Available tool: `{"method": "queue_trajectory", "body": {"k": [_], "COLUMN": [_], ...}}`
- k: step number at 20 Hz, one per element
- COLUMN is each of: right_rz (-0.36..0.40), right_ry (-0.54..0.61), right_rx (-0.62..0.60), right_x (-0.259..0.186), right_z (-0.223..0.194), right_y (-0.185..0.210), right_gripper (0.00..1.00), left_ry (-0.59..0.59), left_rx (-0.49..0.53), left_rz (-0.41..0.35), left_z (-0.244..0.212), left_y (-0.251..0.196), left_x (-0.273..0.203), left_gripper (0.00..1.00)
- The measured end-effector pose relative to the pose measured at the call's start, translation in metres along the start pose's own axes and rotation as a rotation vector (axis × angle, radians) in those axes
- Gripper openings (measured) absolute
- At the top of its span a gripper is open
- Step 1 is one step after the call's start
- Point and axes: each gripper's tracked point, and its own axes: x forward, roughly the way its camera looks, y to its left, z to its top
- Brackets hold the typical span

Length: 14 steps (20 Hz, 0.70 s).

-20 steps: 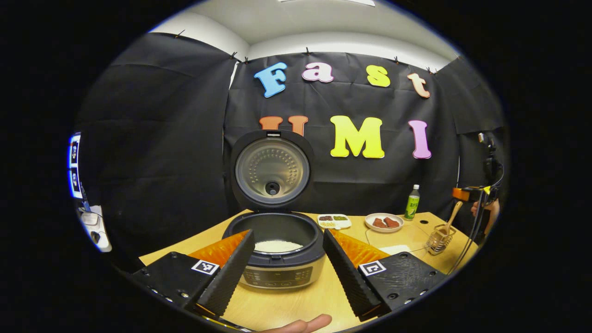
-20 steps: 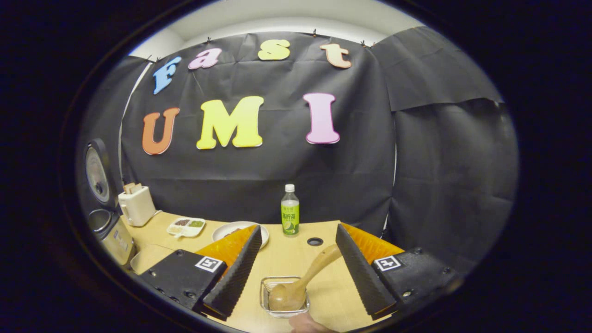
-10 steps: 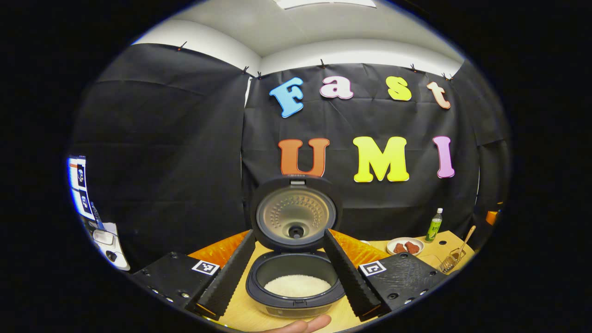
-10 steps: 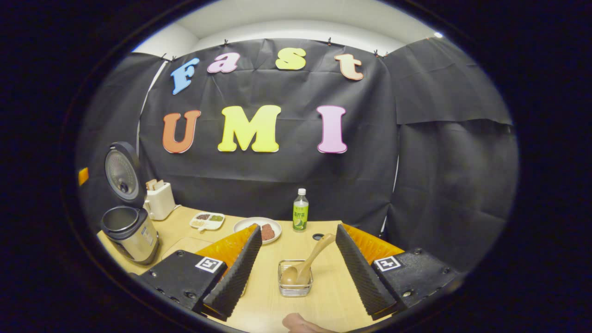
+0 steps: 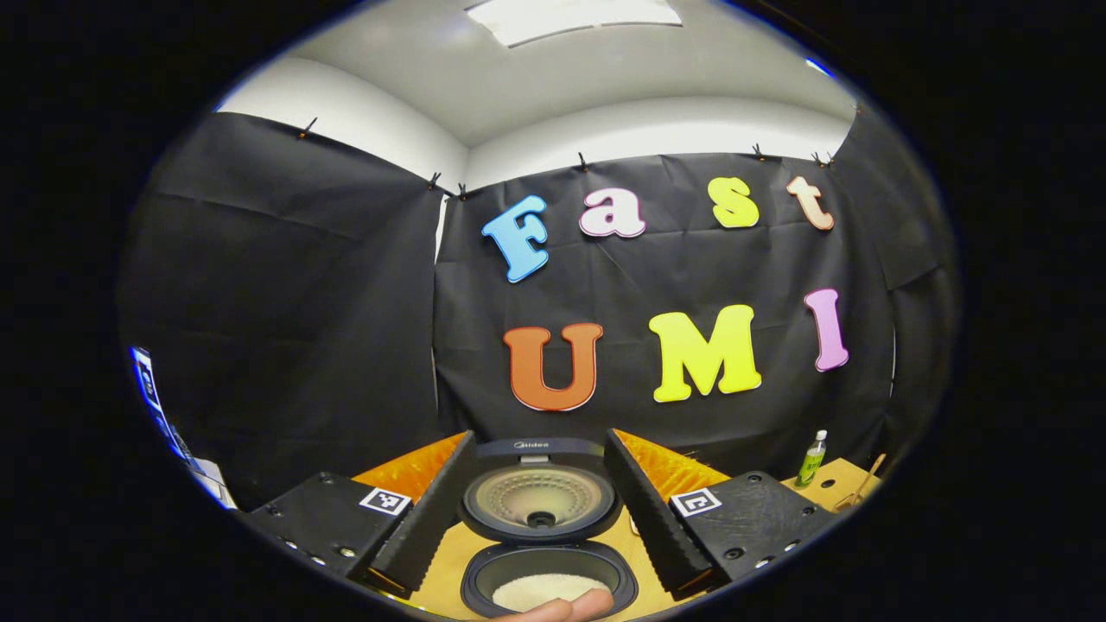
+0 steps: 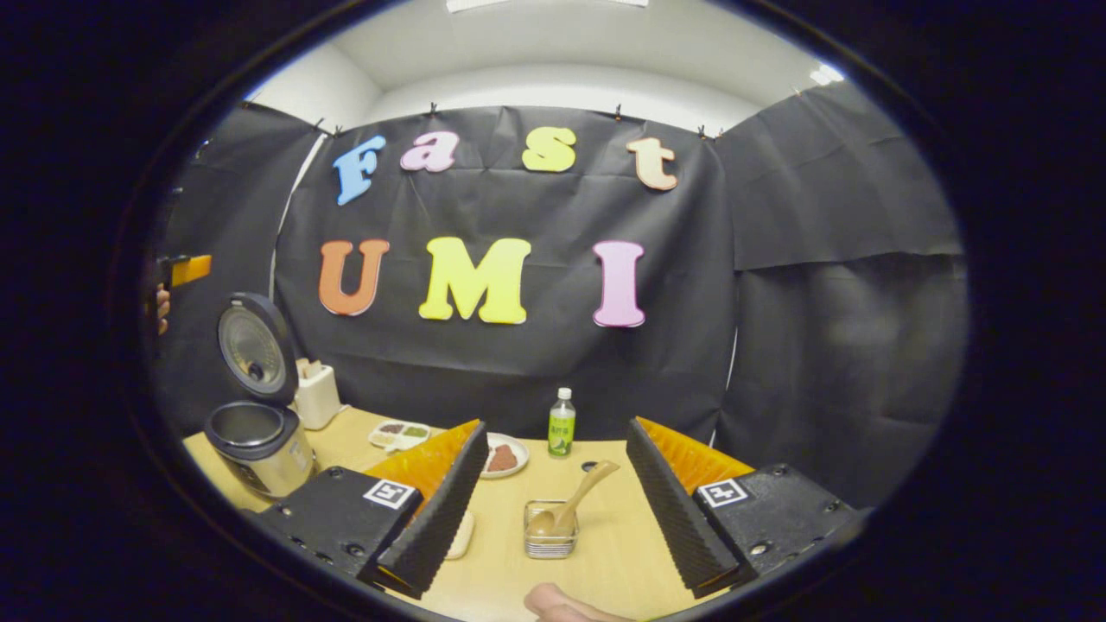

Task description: Close the left gripper, press the button to open the rice cooker; take a wooden spoon from the chopstick holder with the right hand, scoop a spoonful of rice and pour it into the rice cooker, then put the wooden spoon back into the chopstick holder.

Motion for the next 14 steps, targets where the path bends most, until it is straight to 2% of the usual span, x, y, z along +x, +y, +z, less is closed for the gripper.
{"method": "queue_trajectory", "body": {"k": [3, 6, 7, 8, 9, 14], "right_rz": [0.028, 0.023, 0.018, 0.013, 0.007, -0.008], "right_ry": [-0.025, -0.054, -0.058, -0.057, -0.055, -0.068], "right_rx": [-0.002, -0.023, -0.018, -0.014, -0.01, 0.024], "right_x": [-0.009, -0.013, -0.013, -0.013, -0.014, -0.014], "right_z": [0.01, 0.014, 0.015, 0.013, 0.011, 0.009], "right_y": [0.005, -0.003, -0.006, -0.01, -0.014, -0.032], "right_gripper": [1.0, 1.0, 1.0, 1.0, 1.0, 1.0], "left_ry": [-0.037, -0.087, -0.062, -0.022, 0.013, 0.025], "left_rx": [0.03, 0.059, 0.033, 0.001, -0.021, -0.003], "left_rz": [0.021, 0.07, 0.081, 0.077, 0.06, 0.065], "left_z": [0.012, 0.014, 0.005, -0.013, -0.029, -0.051], "left_y": [0.002, 0.018, 0.023, 0.025, 0.022, 0.038], "left_x": [0.037, 0.078, 0.091, 0.105, 0.118, 0.165], "left_gripper": [0.94, 0.95, 0.95, 0.9, 0.95, 0.96]}}
